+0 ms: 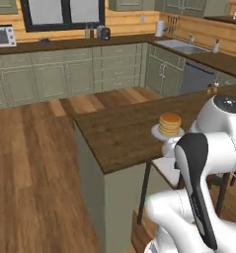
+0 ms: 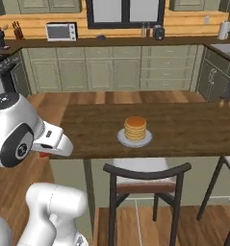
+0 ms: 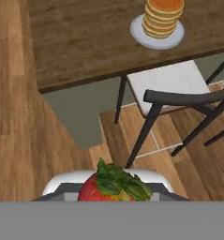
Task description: Take the strawberry from the fridge and place it on top of the pancake, located on the dining counter.
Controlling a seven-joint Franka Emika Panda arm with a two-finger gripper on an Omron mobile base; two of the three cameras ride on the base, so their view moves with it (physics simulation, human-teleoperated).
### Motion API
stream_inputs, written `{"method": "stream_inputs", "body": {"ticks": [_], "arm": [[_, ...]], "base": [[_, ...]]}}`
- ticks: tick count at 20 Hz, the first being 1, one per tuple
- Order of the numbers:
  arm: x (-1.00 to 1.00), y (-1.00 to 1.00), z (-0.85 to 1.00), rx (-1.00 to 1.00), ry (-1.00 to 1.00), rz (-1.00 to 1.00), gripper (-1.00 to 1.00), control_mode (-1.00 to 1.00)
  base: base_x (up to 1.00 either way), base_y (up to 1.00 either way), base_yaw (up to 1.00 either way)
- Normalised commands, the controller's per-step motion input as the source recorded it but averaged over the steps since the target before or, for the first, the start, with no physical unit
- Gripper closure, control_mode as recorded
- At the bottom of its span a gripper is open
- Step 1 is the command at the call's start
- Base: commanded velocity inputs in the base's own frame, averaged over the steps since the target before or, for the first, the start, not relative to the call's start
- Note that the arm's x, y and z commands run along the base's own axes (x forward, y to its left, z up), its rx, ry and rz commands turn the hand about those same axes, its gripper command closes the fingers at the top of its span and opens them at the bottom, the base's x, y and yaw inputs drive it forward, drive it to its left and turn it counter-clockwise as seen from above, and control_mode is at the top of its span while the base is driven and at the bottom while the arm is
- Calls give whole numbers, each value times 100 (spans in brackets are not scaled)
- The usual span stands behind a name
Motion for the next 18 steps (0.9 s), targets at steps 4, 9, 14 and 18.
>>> {"method": "stream_inputs", "body": {"ticks": [4,9,14,18], "arm": [[0,0,0,0,0,0,100,100],[0,0,0,0,0,0,100,100],[0,0,0,0,0,0,100,100],[0,0,0,0,0,0,100,100]], "base": [[-55,-96,59],[-74,-100,18],[10,-61,-11],[75,21,6]]}}
